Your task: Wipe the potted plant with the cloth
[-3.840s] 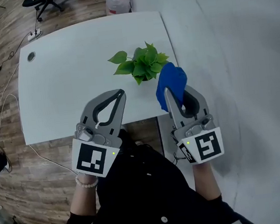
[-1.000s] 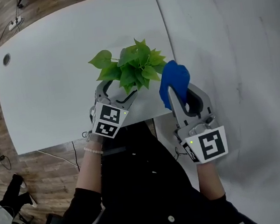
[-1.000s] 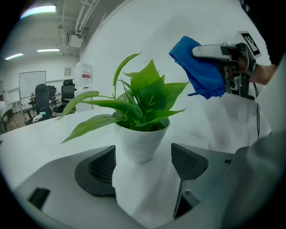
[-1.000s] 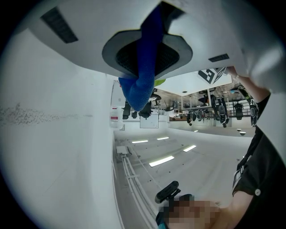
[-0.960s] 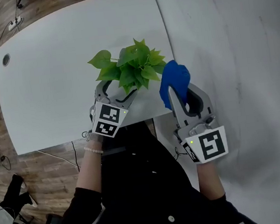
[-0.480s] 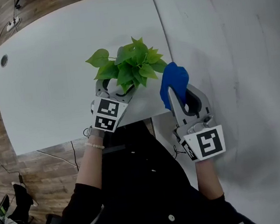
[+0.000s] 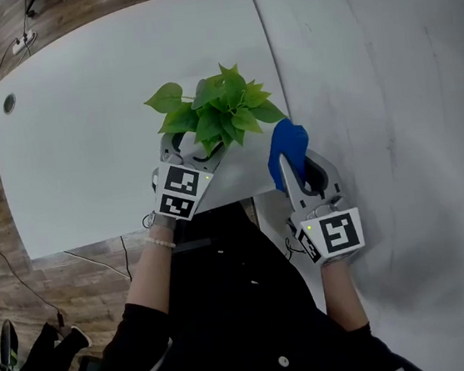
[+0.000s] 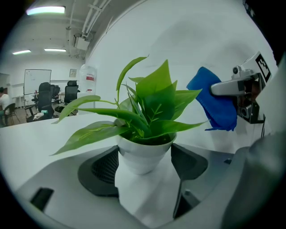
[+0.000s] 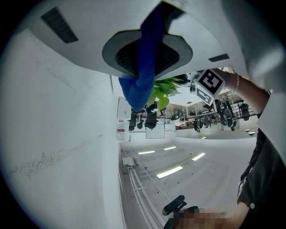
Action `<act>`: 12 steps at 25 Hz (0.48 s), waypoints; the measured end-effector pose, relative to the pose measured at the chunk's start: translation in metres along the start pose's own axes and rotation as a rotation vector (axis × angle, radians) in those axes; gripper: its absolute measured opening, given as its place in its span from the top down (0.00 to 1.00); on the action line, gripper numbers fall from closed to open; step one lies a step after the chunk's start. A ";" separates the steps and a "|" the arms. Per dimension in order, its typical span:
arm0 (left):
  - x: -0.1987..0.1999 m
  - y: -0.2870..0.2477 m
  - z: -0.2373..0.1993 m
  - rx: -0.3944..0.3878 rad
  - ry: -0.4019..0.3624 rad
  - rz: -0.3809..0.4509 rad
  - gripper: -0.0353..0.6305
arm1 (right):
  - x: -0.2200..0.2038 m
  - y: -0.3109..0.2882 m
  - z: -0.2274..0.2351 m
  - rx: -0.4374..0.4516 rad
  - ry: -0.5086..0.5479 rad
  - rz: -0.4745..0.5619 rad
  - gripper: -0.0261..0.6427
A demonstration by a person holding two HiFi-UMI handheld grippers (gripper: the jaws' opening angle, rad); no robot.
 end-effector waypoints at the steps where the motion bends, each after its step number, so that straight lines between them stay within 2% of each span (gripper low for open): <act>1: 0.000 0.000 0.000 -0.001 -0.002 -0.001 0.38 | -0.005 -0.001 0.000 0.002 -0.015 -0.011 0.83; 8: 0.000 0.000 -0.001 -0.010 -0.017 -0.013 0.38 | -0.054 -0.020 0.001 0.028 -0.208 -0.083 0.83; 12: 0.000 -0.001 -0.001 -0.013 -0.024 -0.025 0.38 | -0.078 -0.033 0.005 0.048 -0.252 -0.125 0.83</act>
Point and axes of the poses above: the fingertips, and each gripper's own axes: y backward along the fingers, z to its right, x out of its top, the point moved 5 cm from there along y, backward along the fingers, and after that the axes turned 8 degrees about x, right-handed, at the moved point
